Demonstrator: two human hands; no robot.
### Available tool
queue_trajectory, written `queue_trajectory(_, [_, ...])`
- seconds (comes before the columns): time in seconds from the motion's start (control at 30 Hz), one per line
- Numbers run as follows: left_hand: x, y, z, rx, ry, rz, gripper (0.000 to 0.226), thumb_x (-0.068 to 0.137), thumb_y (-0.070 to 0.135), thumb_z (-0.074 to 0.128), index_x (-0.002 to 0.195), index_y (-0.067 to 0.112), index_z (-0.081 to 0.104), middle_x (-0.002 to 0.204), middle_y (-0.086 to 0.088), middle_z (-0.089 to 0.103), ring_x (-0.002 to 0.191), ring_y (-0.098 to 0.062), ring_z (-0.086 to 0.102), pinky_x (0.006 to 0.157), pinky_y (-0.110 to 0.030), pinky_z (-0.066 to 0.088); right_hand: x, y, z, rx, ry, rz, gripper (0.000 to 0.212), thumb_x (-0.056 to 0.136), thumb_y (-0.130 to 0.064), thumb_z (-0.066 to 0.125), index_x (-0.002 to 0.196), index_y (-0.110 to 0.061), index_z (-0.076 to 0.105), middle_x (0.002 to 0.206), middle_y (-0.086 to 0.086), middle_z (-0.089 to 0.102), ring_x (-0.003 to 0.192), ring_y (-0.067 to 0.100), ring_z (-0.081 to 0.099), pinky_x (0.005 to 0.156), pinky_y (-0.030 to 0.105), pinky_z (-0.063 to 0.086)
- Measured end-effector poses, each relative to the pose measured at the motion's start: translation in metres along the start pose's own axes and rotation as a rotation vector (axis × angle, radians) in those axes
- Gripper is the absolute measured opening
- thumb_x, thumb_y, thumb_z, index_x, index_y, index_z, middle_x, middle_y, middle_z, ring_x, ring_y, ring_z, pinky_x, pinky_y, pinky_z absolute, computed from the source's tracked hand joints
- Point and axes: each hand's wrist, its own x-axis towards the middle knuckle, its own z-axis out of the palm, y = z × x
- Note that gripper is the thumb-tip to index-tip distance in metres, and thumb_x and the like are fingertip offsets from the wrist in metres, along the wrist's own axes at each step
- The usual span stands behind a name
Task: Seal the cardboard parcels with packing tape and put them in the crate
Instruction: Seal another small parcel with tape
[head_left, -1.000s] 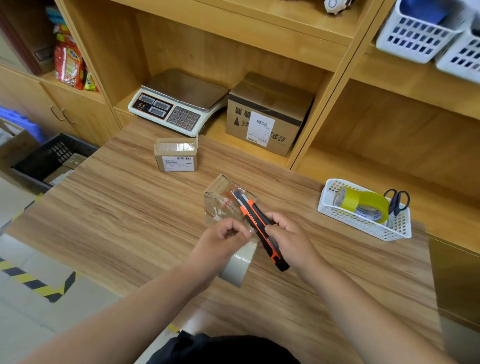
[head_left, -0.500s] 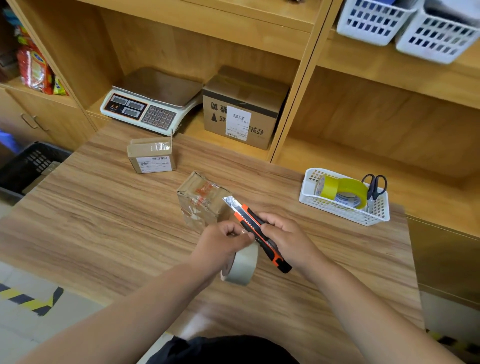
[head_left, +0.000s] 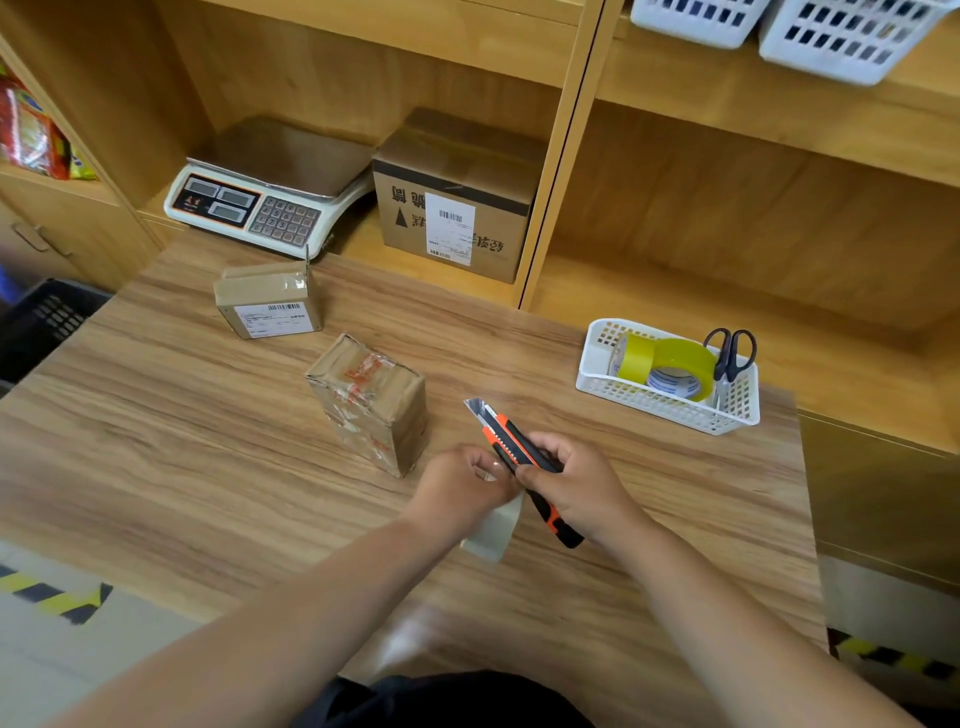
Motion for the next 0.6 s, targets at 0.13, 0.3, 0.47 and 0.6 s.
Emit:
queue_trajectory(0.13, [0.012,-0.006,0.021,0.092,-0.04,-0.063,0.024,0.078,0.024,0.075,0.095,0.021,0.058,0.092,0.004,0.058,0.082,-0.016,0.059,0.056,-0.014,0.039,0.006,0.02,-0.011,0.048,0.016,0.063,0.03,0.086,0.0,0.062,0.098,-0.027,0.065,0.085,-0.017,0.068,0.07,-0.011,0.06,0.067,0.005,0.042])
queue_trajectory(0.3, [0.033,-0.011,0.03,0.152,-0.136,-0.118,0.092,0.08,0.014,0.072,0.148,0.024,0.011,0.125,0.001,0.046,0.099,-0.011,0.051,0.062,-0.011,0.038,0.015,0.057,-0.023,0.096,0.04,0.164,0.028,0.085,0.002,0.063,0.098,-0.023,0.065,0.088,-0.014,0.069,0.073,-0.006,0.063,0.066,0.007,0.043])
queue_trajectory(0.47, [0.043,-0.019,0.044,0.297,-0.209,-0.062,0.079,0.083,0.005,0.065,0.148,0.017,0.021,0.117,0.002,0.052,0.095,-0.015,0.056,0.07,-0.016,0.041,0.032,0.088,-0.036,0.229,0.169,0.291,0.029,0.086,0.009,0.059,0.095,-0.018,0.062,0.085,-0.008,0.066,0.067,-0.003,0.062,0.06,0.008,0.046])
queue_trajectory(0.6, [0.058,-0.015,0.056,0.37,-0.217,0.035,0.073,0.084,-0.001,0.054,0.147,0.022,0.026,0.098,0.007,0.059,0.083,-0.002,0.054,0.07,-0.007,0.041,0.044,0.11,-0.049,0.316,0.223,0.374,0.026,0.085,0.01,0.059,0.103,-0.009,0.061,0.093,0.004,0.067,0.073,0.006,0.064,0.065,0.019,0.049])
